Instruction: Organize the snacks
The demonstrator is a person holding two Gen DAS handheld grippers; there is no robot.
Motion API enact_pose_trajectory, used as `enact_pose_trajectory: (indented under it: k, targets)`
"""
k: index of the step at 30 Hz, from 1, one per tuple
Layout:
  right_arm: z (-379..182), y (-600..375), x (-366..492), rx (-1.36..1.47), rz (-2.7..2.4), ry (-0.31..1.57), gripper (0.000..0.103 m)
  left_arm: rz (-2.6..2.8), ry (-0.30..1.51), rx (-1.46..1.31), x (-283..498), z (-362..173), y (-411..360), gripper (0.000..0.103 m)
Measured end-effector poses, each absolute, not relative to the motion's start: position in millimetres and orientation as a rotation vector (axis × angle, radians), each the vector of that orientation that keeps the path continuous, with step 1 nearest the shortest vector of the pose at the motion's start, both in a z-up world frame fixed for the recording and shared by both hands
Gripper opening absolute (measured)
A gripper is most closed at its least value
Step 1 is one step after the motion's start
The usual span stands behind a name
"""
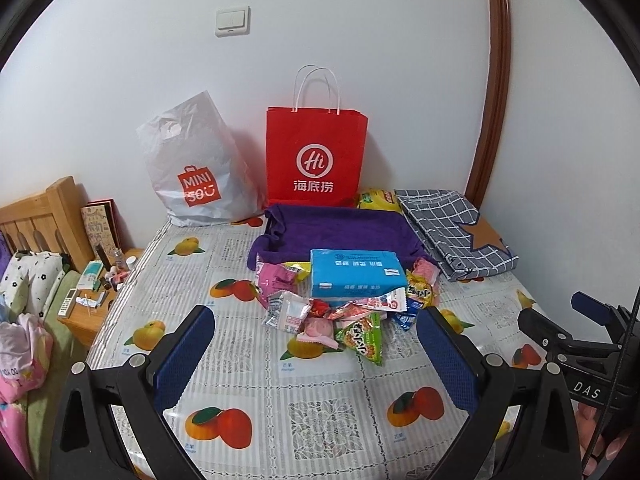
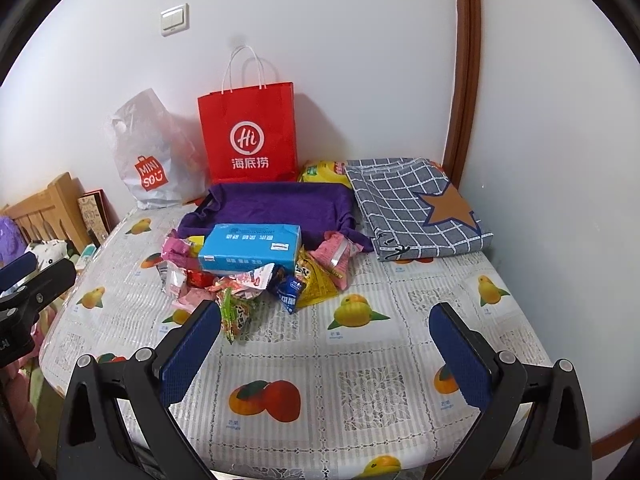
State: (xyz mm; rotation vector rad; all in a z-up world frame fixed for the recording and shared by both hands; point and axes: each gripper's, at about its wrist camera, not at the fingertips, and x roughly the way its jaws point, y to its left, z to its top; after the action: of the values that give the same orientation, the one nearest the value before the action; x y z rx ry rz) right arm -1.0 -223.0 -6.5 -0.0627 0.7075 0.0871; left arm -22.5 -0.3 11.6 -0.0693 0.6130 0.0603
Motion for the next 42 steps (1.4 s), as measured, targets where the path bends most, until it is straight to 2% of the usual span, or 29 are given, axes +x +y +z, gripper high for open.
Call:
enact_pose_trajectory:
  k: [42]
  targets:
    - [-2.5, -225.7, -9.8, -0.032, 0.082, 0.693, 0.103, 0.058, 0.624, -0.071, -25.5, 7.4, 1.8, 0.102]
